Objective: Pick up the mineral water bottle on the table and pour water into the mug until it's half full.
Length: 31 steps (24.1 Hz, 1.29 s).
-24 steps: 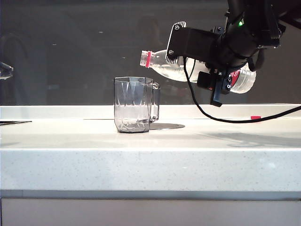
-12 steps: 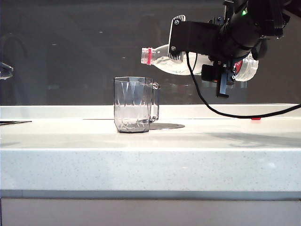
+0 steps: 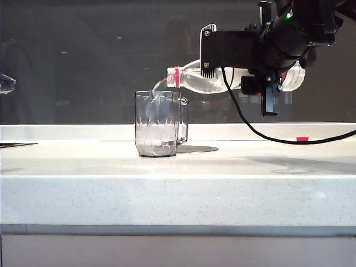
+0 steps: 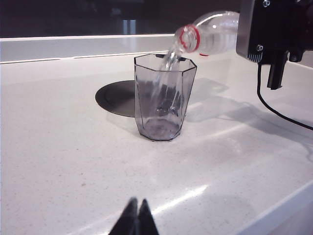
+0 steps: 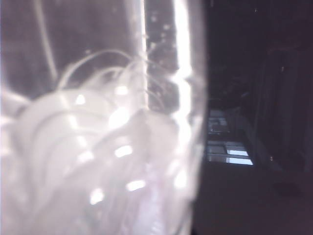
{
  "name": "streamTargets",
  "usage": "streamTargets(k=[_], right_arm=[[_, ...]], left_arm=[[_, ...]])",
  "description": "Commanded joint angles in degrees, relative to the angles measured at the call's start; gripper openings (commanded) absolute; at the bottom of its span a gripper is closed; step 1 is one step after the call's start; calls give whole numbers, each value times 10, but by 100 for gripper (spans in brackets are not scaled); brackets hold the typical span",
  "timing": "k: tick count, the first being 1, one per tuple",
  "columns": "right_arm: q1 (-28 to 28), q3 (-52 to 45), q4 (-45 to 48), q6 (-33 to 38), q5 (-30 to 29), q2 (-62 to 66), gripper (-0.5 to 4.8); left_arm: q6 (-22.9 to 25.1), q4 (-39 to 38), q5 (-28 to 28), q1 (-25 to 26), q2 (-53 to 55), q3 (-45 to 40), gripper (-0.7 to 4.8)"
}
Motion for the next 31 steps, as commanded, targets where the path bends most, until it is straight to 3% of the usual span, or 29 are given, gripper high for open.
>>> streamTargets(k=[1,31], right_arm=[[0,7,34,-2,2,-9,154],[-2,7,36,-45,2,-9,157]], left_arm=[[1,4,0,-1,0,2,-4],[1,4,0,-1,0,2,-4]])
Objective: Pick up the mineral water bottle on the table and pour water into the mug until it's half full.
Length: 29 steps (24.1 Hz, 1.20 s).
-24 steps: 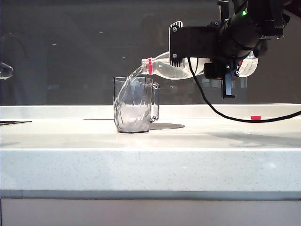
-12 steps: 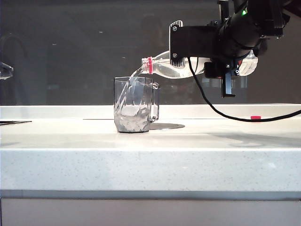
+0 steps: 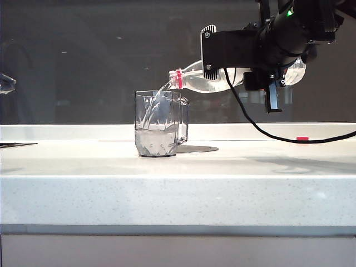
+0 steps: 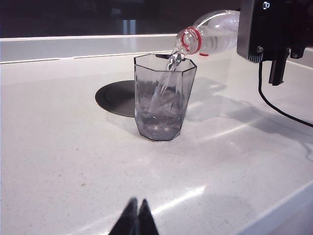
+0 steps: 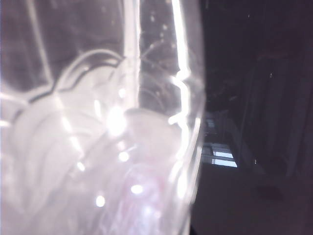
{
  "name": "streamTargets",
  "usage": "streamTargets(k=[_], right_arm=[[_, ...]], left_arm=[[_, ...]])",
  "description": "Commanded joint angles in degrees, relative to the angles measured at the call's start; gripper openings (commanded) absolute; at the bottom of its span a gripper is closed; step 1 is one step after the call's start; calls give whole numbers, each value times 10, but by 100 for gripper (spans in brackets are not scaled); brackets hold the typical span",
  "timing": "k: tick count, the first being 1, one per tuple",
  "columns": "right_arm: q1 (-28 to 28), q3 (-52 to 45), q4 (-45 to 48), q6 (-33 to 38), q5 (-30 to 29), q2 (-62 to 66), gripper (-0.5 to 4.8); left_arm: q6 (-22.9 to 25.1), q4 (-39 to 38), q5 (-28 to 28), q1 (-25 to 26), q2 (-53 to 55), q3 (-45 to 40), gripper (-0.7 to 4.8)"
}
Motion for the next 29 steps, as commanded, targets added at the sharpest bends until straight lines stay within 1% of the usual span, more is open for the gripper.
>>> streamTargets(k=[1,15,17,22,23,25,29], right_arm=[[1,7,27,-1,1,-6,157],[1,7,27,-4,1,-6,157],[1,7,27,3,-1,-6,157],[1,7,27,97,-5,-6,157],[1,6,27,131,-5,-5,157],[1,6,27,166,-5,-5,157],[1,5,22,280,-5,-5,157]], left_arm=[[1,3,0,-1,0,2,-4],[1,3,0,-1,0,2,-4],[1,3,0,-1,0,2,-4],[1,3,0,-1,0,2,-4],[1,3,0,-1,0,2,-4],[1,3,0,-1,0,2,-4],[1,3,0,-1,0,2,-4]])
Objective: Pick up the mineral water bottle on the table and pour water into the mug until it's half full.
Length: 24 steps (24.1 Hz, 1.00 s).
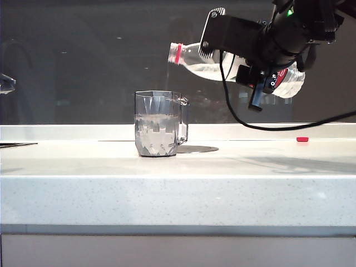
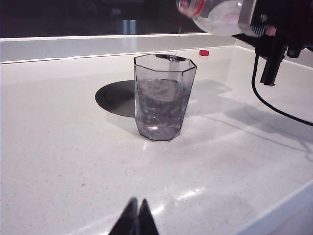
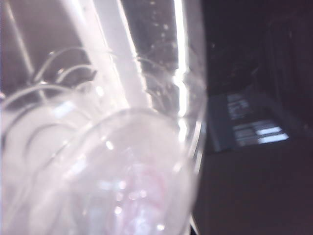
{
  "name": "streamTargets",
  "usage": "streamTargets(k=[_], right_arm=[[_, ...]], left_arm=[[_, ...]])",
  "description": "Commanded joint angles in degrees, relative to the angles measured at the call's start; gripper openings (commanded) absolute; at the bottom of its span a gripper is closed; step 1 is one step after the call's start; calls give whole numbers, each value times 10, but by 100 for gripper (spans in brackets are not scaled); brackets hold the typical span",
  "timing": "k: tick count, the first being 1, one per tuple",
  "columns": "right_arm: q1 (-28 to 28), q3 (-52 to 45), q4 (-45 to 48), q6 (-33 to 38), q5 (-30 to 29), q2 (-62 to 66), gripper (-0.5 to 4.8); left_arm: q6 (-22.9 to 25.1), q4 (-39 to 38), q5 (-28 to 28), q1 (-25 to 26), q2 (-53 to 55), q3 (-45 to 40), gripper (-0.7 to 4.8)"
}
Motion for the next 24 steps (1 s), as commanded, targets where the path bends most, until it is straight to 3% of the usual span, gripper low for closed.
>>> streamTargets(k=[1,6,8,13,18,21,24], right_arm=[[2,5,20,90,-1,-5,157],[2,5,20,259,-1,-5,160],[2,5,20,359,-1,-5,163],[-2,4,20,597,-84,-5,181],[-27,-28,55,678,-110,8,180],[-46,-84,164,725,-115,21,180],[-51,-117,250,724,-115,41,181]], left_arm=[[1,3,0,-1,0,2,-4],[1,3,0,-1,0,2,-4],[1,3,0,-1,0,2,-4],[1,3,0,-1,0,2,-4],[1,3,0,-1,0,2,-4],[1,3,0,0,0,2,-4],[1,3,0,0,0,2,-4]])
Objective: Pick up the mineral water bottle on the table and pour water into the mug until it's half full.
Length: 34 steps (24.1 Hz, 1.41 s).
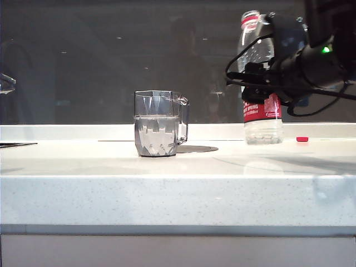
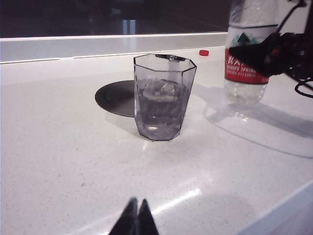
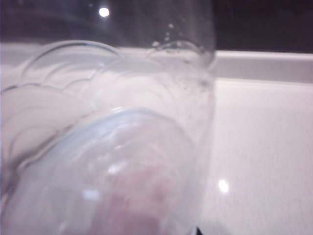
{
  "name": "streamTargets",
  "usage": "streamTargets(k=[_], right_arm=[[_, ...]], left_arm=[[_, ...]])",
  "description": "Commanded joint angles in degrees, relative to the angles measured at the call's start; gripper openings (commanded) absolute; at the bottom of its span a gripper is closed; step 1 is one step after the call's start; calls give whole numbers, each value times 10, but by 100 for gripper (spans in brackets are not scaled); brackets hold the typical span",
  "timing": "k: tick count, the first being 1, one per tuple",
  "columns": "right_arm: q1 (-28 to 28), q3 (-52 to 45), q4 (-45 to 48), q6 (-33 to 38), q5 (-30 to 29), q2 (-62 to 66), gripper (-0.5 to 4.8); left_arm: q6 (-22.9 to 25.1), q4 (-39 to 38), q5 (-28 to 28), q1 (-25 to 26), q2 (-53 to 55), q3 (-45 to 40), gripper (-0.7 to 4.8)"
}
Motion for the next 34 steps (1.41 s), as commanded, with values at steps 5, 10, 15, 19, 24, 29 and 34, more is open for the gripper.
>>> streamTargets(k=[5,10,15,19,24,29,34], right_arm=[[0,-17,178,5,-5,76,212],[0,-17,199,5,-5,99,212],[0,-30,194,5,-5,99,314],[0,-57,199,5,-5,98,416],[3,-87,251,5,-5,97,479],[9,-120,251,18,-16,68,479],[11,-141,251,32,-25,47,479]], left_arm=[[1,4,1,0,0,2,-4],[1,4,0,0,0,2,-4],[1,4,1,0,0,2,-4],[1,4,0,0,0,2,-4],[1,3,1,0,0,2,-4],[1,4,0,0,0,2,-4],[1,4,0,0,0,2,-4]])
